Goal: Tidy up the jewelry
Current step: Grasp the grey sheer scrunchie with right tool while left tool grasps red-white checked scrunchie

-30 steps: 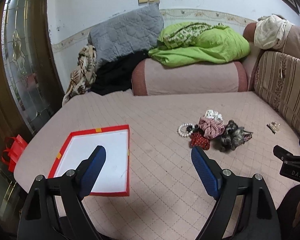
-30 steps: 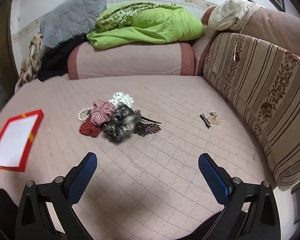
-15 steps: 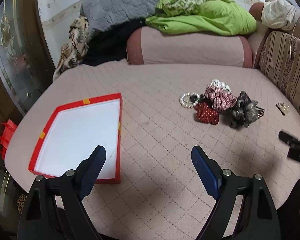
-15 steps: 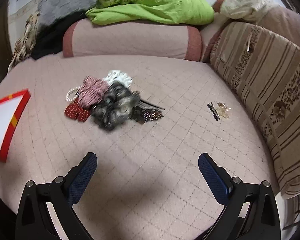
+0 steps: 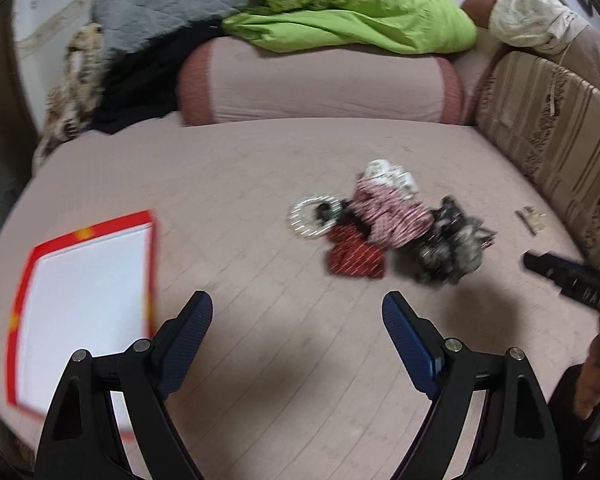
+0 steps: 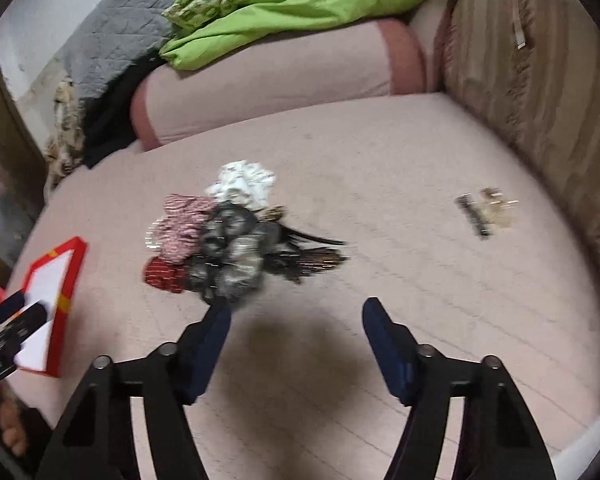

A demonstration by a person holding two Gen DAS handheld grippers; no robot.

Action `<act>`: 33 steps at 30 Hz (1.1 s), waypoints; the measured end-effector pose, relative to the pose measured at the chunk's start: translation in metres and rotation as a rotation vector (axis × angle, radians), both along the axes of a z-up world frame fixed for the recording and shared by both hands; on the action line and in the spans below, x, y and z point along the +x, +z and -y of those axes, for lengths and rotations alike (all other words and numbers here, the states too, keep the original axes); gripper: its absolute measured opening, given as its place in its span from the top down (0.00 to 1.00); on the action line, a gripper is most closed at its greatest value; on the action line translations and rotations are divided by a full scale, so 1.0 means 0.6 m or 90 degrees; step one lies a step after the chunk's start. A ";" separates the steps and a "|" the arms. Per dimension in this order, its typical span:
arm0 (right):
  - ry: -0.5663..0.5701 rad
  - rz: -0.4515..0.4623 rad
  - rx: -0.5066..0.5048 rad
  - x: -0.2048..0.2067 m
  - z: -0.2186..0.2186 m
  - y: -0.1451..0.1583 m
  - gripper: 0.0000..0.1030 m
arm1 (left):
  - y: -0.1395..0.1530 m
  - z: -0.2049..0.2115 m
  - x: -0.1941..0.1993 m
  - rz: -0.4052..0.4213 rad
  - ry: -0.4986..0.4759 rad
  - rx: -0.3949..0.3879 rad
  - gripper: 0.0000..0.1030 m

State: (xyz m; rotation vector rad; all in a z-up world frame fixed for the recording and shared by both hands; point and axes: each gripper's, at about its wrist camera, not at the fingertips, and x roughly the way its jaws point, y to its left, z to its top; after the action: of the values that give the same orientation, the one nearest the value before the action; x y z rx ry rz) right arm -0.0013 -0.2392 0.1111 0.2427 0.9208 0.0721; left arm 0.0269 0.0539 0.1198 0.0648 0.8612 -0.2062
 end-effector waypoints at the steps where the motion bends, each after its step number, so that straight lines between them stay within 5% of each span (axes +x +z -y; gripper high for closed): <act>1: 0.014 0.001 0.020 0.006 -0.002 -0.004 0.40 | -0.001 0.006 0.015 -0.009 -0.008 -0.011 0.21; 5: 0.042 -0.003 0.075 0.035 -0.015 -0.024 0.45 | -0.019 0.036 0.093 -0.073 -0.029 -0.063 0.44; 12: 0.018 -0.012 0.144 0.081 -0.015 -0.058 0.45 | -0.058 0.086 0.189 -0.125 -0.041 -0.105 0.44; 20: 0.008 -0.028 0.143 0.108 -0.020 -0.083 0.46 | -0.119 0.133 0.244 -0.189 -0.044 -0.134 0.46; 22: 0.009 -0.028 0.141 0.110 -0.023 -0.085 0.76 | -0.122 0.138 0.243 -0.188 -0.049 -0.130 0.82; 23: 0.010 -0.030 0.140 0.111 -0.022 -0.087 0.80 | -0.124 0.140 0.242 -0.193 -0.049 -0.125 0.89; 33: 0.027 0.008 0.103 0.067 -0.042 -0.036 0.91 | -0.035 0.107 0.144 -0.107 -0.061 -0.125 0.92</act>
State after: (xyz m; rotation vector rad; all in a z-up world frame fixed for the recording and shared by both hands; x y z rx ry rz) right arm 0.0389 -0.2137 0.0893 0.3720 0.9080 0.1878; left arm 0.1135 -0.0103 0.0986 -0.0955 1.0023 -0.3898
